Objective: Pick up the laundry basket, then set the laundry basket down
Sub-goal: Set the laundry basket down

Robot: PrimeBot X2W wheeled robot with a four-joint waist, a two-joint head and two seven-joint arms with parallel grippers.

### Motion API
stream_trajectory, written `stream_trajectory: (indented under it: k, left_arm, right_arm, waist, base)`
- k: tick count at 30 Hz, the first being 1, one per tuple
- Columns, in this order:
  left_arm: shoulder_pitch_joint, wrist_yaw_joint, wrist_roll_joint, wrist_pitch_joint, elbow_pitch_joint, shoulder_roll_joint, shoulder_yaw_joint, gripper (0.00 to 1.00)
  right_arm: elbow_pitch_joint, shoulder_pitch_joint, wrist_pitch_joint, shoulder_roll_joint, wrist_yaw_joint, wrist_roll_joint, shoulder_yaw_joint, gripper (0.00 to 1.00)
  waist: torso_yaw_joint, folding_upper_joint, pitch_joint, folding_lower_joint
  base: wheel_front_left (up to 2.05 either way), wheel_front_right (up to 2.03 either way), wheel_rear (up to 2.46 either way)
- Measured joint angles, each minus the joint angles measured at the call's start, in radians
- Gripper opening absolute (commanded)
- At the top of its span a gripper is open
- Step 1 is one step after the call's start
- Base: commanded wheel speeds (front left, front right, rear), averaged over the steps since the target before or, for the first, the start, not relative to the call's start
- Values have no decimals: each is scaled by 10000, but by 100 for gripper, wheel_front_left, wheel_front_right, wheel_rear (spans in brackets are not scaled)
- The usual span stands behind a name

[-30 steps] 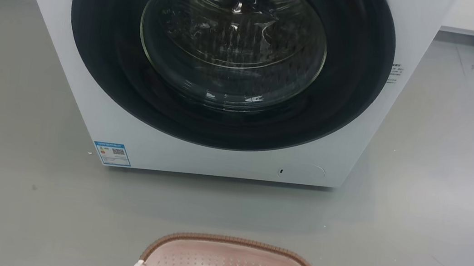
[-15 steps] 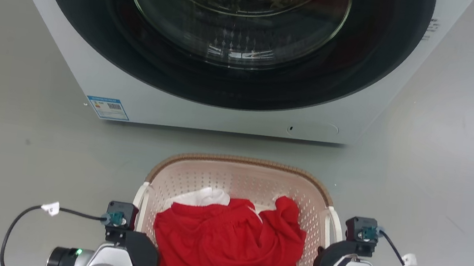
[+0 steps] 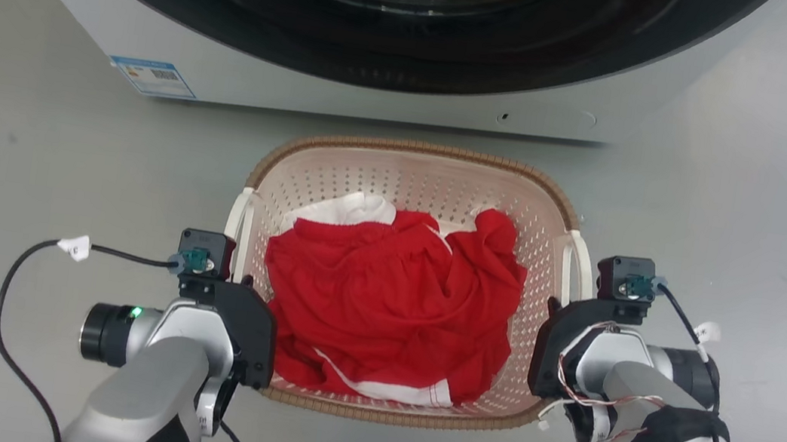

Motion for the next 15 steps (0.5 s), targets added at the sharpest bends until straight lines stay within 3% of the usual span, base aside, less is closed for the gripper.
stream_trajectory:
  k: [15]
  left_arm:
    - [-1689, 8, 98, -355, 153, 25, 224, 0]
  right_arm:
    - [326, -1852, -395, -19, 63, -330, -21, 0]
  waist:
    - [40, 0, 2122, 0]
  base:
    - [0, 0, 0]
